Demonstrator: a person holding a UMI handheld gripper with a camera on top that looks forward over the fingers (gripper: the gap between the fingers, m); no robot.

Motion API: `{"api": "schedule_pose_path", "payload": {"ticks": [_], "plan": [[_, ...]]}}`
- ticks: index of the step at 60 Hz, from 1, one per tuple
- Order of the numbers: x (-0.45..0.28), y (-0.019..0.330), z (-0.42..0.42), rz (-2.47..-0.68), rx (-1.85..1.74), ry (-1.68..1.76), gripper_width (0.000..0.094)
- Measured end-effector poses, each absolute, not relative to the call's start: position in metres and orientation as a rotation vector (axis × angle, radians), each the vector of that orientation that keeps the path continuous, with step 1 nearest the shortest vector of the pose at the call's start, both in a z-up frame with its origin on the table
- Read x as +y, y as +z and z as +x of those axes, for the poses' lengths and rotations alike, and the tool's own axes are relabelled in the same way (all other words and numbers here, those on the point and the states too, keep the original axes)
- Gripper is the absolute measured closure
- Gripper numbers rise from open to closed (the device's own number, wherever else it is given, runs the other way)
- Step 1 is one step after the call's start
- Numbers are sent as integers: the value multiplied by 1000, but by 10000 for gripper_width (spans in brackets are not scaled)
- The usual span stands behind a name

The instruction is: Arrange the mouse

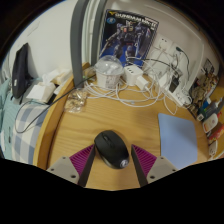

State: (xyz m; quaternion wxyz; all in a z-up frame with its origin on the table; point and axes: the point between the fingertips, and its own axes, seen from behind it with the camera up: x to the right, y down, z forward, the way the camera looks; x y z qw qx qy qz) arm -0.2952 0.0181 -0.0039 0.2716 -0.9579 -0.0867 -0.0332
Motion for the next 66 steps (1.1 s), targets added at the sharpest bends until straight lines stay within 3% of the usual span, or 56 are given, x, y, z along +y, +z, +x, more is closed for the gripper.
{"api": "schedule_pose_path", "payload": {"ticks": [14, 33, 38, 49, 55, 60, 66], "plan": [[56, -7, -280, -2600, -52, -89, 215], [43, -12, -294, -2615, -26, 70, 243], [45, -12, -296, -2599, -72, 76, 426], [46, -11, -294, -2593, -106, 60, 621], [46, -11, -294, -2603, -92, 68, 650], [51, 10, -295, -2569, -122, 87, 648], [70, 75, -286, -2451, -148, 85, 649]]}}
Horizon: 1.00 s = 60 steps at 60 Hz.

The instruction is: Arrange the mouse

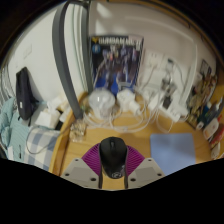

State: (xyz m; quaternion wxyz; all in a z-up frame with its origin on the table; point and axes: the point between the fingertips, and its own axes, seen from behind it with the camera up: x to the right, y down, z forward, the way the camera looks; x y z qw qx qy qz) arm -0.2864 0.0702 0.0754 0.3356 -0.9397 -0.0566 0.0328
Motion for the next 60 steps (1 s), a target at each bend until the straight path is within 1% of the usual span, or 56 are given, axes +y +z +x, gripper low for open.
{"api": "schedule_pose_path", "payload": {"ticks": [5, 11, 16, 20, 24, 27, 33, 39, 46, 51, 55, 57, 60], "plan": [[91, 137, -264, -2344, -128, 71, 648], [110, 195, -218, -2258, -95, 27, 651], [119, 222, -168, -2227, -62, -19, 650], [125, 224, -125, -2212, -21, -47, 649], [128, 211, -85, -2229, 9, -62, 650], [128, 192, -61, -2252, 24, -76, 650], [126, 139, -30, -2313, 45, -56, 652], [119, 82, -19, -2383, 24, -35, 650], [112, 34, -20, -2429, -5, 0, 649], [109, 9, -21, -2434, -7, 37, 648], [102, -11, -24, -2457, 8, 69, 629], [105, -10, -22, -2431, 1, 63, 631], [103, -10, -24, -2436, -11, 64, 603]]}}
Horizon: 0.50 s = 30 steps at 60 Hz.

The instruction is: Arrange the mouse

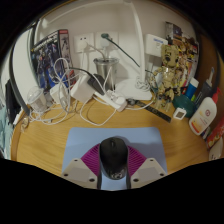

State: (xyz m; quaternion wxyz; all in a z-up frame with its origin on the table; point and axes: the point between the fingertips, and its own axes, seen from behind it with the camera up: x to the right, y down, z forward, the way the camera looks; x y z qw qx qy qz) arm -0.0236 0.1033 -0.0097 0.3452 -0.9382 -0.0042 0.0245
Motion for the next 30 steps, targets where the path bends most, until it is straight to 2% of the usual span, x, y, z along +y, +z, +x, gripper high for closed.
{"api": "schedule_pose_path", "payload": {"ticks": [13, 19, 22, 24, 30], "plan": [[104, -14, -22, -2451, 4, 34, 442], [97, -9, -18, -2456, 23, 13, 196], [91, -2, -17, -2454, 30, 5, 128], [86, 6, -17, -2443, 28, 1, 102], [63, 37, -17, -2425, 45, -20, 98]]}}
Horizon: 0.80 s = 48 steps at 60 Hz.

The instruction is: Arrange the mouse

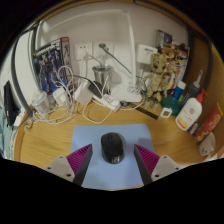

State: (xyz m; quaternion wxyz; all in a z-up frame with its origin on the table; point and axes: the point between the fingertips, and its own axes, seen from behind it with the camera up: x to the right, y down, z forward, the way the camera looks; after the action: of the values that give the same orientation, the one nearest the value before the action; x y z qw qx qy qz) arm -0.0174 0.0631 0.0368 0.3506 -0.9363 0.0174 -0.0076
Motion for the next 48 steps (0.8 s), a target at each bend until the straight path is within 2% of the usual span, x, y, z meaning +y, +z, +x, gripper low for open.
{"api": "schedule_pose_path", "payload": {"ticks": [7, 19, 26, 34, 48], "plan": [[33, 92, -18, -2376, 63, -65, 102], [3, 220, -24, -2211, 105, -93, 95], [-14, 278, -28, -2126, 138, -88, 100], [-38, 308, -34, -2080, 154, -90, 103], [-73, 314, -36, -2080, 140, -122, 102]]}}
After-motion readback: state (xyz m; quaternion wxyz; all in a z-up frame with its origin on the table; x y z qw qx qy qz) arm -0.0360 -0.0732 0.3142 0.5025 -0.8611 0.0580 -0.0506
